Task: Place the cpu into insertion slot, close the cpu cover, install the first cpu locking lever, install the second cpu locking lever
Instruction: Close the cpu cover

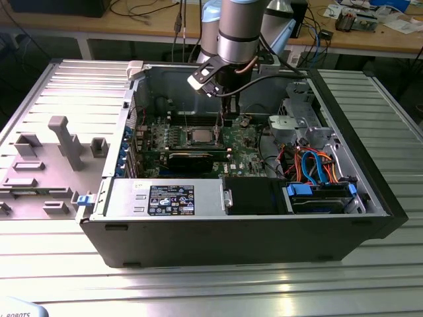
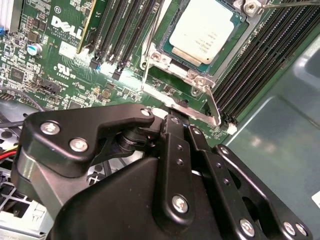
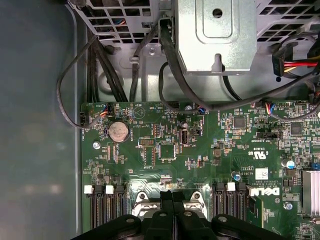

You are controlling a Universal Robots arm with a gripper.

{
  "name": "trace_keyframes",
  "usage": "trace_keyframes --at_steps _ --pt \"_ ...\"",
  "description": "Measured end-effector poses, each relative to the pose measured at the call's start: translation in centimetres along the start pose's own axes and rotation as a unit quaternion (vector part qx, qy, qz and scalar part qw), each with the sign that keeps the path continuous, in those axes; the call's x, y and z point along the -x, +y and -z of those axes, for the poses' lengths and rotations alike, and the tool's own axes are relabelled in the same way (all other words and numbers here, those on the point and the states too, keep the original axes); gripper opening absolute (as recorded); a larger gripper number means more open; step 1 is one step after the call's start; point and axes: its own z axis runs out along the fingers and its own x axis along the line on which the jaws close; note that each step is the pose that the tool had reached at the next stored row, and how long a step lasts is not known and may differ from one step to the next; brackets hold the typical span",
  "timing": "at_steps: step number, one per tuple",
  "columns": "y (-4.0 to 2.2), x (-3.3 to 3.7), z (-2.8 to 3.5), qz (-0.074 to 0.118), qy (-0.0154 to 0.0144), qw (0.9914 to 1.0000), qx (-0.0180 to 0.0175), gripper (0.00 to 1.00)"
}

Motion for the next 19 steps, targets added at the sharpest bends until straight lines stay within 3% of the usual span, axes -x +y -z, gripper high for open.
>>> trace_keyframes --at_steps 4,7,19 --pt "-0.1 0.0 0.0 0.0 0.0 1.0 0.0 0.11" --pt "-0.51 0.01 0.0 0.0 0.0 1.0 0.0 0.11" --pt "-0.75 0.01 0.01 0.0 0.0 1.0 0.0 0.11"
